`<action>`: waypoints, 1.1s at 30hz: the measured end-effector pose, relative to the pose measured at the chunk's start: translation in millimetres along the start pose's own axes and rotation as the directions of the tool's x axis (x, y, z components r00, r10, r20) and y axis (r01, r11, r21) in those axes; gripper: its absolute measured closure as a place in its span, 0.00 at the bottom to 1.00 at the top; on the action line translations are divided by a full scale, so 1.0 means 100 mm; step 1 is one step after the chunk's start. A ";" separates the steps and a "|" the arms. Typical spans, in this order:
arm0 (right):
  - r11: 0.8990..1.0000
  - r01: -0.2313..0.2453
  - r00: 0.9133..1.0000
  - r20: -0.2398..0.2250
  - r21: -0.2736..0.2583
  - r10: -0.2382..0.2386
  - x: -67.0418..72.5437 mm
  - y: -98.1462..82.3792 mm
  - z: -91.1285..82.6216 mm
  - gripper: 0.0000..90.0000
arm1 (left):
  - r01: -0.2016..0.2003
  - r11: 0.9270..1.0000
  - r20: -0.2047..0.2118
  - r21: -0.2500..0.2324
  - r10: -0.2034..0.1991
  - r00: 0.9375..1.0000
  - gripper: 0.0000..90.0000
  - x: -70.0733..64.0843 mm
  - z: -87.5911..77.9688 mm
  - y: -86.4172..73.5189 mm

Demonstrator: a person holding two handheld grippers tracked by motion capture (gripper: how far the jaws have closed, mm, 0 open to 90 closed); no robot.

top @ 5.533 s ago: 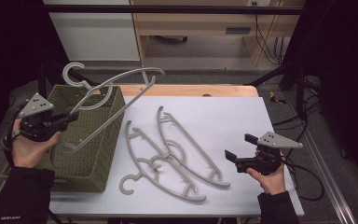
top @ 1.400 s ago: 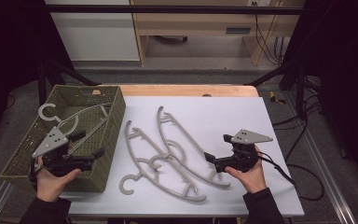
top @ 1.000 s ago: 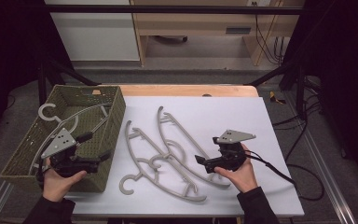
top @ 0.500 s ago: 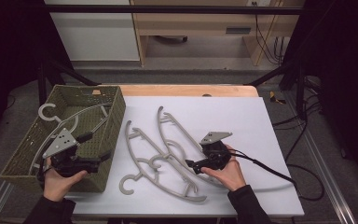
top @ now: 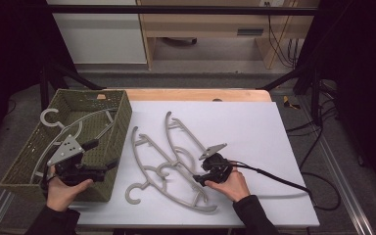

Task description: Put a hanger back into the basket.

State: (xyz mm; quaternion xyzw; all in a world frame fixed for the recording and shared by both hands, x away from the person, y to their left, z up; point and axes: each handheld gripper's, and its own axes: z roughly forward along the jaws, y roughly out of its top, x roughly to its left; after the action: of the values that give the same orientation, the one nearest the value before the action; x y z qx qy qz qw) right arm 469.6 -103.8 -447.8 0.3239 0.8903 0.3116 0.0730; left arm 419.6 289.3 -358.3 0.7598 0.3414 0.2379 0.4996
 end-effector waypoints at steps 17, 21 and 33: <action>0.998 0.005 0.999 -0.032 0.065 -0.003 0.00 -0.02 0.16 0.81 | -0.007 1.000 0.002 0.007 0.007 1.000 0.08 -0.01 0.01 0.00; 0.998 -0.004 0.999 -0.051 0.070 0.008 0.00 -0.02 0.17 0.89 | -0.010 1.000 0.003 0.012 0.010 1.000 0.08 -0.02 0.02 0.00; 0.998 -0.043 0.998 -0.046 0.052 0.046 -0.04 0.02 0.03 0.91 | -0.020 1.000 0.002 0.010 0.020 1.000 0.08 -0.03 0.01 0.01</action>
State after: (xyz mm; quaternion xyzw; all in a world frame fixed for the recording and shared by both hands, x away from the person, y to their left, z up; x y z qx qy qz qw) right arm 474.5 -104.1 -449.1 0.3380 0.8920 0.2979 0.0367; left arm 418.6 286.9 -358.0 0.7657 0.3345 0.2405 0.4939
